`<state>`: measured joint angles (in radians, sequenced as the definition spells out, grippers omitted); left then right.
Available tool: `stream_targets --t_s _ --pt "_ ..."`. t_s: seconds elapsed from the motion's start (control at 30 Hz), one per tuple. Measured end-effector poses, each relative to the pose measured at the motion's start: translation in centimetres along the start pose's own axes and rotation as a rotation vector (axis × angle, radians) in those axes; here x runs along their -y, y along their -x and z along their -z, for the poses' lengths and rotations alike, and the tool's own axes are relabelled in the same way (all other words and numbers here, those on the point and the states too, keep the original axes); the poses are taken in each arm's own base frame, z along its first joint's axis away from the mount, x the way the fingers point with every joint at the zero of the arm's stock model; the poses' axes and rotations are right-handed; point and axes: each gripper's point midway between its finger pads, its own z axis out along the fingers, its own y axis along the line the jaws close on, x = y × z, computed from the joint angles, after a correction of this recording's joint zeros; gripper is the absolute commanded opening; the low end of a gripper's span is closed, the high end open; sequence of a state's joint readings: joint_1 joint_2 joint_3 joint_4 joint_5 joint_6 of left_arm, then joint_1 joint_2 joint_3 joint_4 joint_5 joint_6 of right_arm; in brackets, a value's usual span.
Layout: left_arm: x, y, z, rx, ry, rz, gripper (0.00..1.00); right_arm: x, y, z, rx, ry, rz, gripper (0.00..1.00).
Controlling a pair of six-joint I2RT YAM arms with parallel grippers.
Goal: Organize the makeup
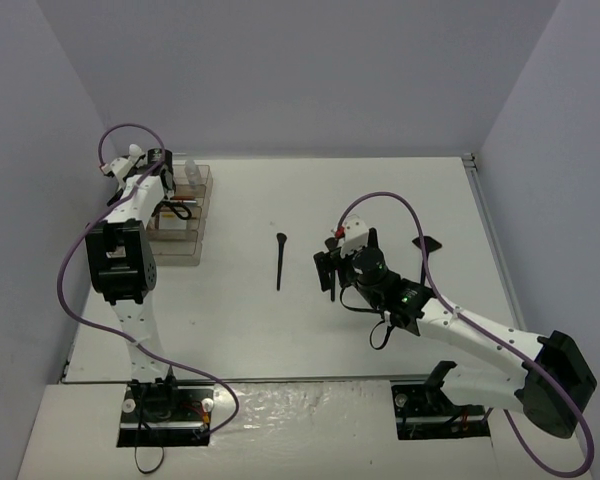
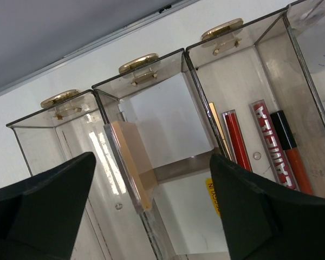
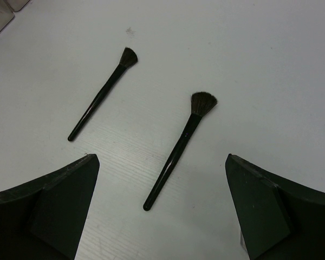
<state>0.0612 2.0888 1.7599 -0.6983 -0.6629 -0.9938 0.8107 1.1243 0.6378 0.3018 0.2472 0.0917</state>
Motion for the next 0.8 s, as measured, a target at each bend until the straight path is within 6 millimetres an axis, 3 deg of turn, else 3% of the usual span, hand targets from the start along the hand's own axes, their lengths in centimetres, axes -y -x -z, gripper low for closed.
stream_targets --t_s 0.23,0.47,0.53,0.7,0.8 --pt "0.3 0.0 0.4 -0.005 -0.022 -0.027 0.97 1.8 0.0 -0.1 0.004 -0.077 -0.062 1.0" --pt "2.7 1.8 2.6 0.036 -0.156 -0.084 0.97 8.1 -1.6 0.5 -0.052 -0.284 -0.255 1.0" --pt "3.4 1.9 2.9 0.032 -0.193 -0.1 0.97 9.2 -2.2 1.0 -0.072 -0.327 -0.299 1.0" --pt "4.1 0.4 3.2 -0.014 -0.263 -0.148 0.97 10.1 -3.4 2.4 -0.1 -0.394 -0.387 1.0" --pt "3.7 -0.6 4.8 -0.039 -0.338 -0.212 0.97 10.7 -4.4 3.2 -0.129 -0.445 -0.444 1.0"
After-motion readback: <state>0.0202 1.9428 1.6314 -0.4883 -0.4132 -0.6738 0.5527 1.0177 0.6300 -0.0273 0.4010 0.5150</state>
